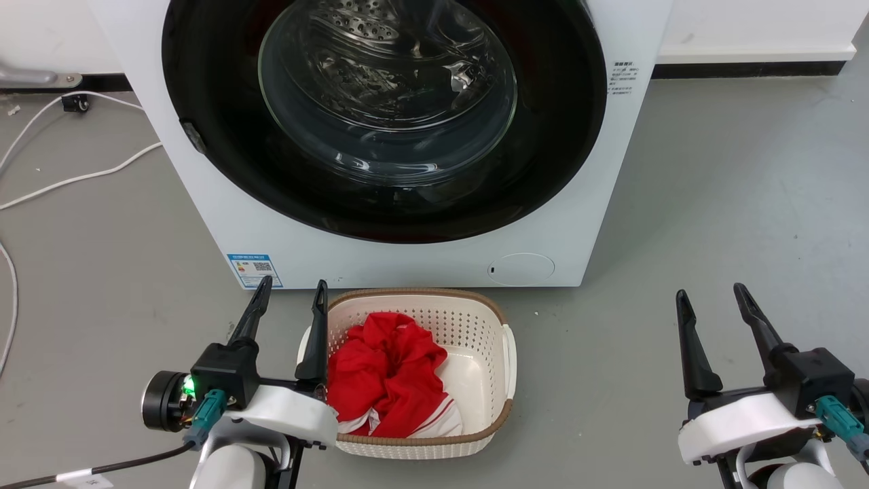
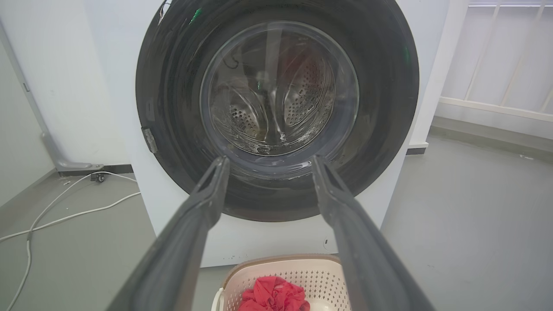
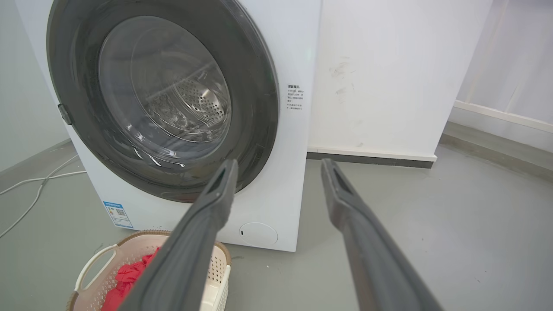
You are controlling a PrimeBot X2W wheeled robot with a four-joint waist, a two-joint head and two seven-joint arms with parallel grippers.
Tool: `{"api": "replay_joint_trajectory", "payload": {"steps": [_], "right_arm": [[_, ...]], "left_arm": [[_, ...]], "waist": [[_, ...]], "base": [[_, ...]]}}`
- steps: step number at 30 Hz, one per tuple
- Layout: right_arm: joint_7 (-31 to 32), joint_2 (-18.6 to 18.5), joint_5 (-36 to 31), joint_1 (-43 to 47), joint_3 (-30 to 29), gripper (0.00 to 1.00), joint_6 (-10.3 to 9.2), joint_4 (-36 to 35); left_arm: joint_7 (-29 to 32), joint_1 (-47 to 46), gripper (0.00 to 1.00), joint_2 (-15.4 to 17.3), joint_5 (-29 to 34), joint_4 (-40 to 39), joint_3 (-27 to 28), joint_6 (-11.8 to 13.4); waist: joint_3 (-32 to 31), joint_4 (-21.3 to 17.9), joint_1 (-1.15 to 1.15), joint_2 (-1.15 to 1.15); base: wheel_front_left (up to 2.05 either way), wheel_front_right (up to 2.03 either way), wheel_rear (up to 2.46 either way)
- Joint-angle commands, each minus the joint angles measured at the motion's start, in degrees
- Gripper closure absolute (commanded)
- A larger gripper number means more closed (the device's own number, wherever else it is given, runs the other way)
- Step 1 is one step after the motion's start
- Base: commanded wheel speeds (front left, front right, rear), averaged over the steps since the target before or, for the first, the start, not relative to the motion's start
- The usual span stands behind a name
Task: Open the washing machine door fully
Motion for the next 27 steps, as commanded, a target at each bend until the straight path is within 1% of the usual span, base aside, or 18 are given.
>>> {"api": "replay_joint_trajectory", "payload": {"steps": [1, 6, 21, 22, 23, 24, 25, 27], "right_arm": [[-0.4, 0.2, -0.8, 0.7, 0.0, 0.0, -0.02, -0.3], [-0.8, 0.2, -2.5, 0.8, 0.1, 0.0, -0.02, -0.3], [-0.6, 0.2, -1.3, 0.3, 0.0, 0.0, -0.02, 0.5], [-0.6, 0.2, -1.0, 0.3, 0.1, 0.37, -0.02, 0.6], [-0.5, 0.2, -0.8, 0.2, 0.1, 0.67, -0.02, 0.6], [-0.6, 0.2, -0.7, 0.1, 0.1, 0.92, -0.03, 0.7], [-0.6, 0.2, -0.5, 0.1, 0.2, 1.0, -0.03, 0.8], [-0.7, 0.2, -0.3, 0.0, 0.3, 1.0, -0.02, 0.9]], "left_arm": [[-0.5, -0.5, 0.0, 0.2, 0.9, 0.0, -0.2, 0.3], [-1.0, -0.6, 0.0, 0.1, 2.7, 0.2, -0.2, 0.4], [-0.8, -0.4, 0.0, 0.1, 1.7, 0.5, 0.4, 0.6], [-0.8, -0.4, 0.0, 0.1, 1.8, 0.5, 0.4, 0.7], [-0.8, -0.4, 0.0, 0.1, 1.8, 0.4, 0.4, 0.7], [-0.8, -0.4, 0.0, 0.1, 1.8, 0.4, 0.4, 0.7], [-0.8, -0.4, 0.0, 0.1, 1.8, 0.4, 0.4, 0.8], [-0.8, -0.5, 0.0, 0.0, 1.7, 0.4, 0.4, 0.8]], "waist": [[0.1, 0.0, -0.01, 0.0], [0.1, 0.0, -0.01, 0.0], [0.5, -0.1, -0.01, 0.0], [0.5, -0.1, -0.01, 0.0], [0.6, -0.2, -0.01, 0.0], [0.6, -0.2, -0.01, 0.0], [0.6, -0.2, -0.01, 0.0], [0.6, -0.3, -0.01, 0.0]], "base": [[0.0, 0.0, 0.0], [0.0, 0.0, 0.0], [0.0, 0.0, 0.0], [0.0, 0.0, 0.0], [0.0, 0.0, 0.0], [0.0, 0.0, 0.0], [0.0, 0.0, 0.0], [0.0, 0.0, 0.0]]}}
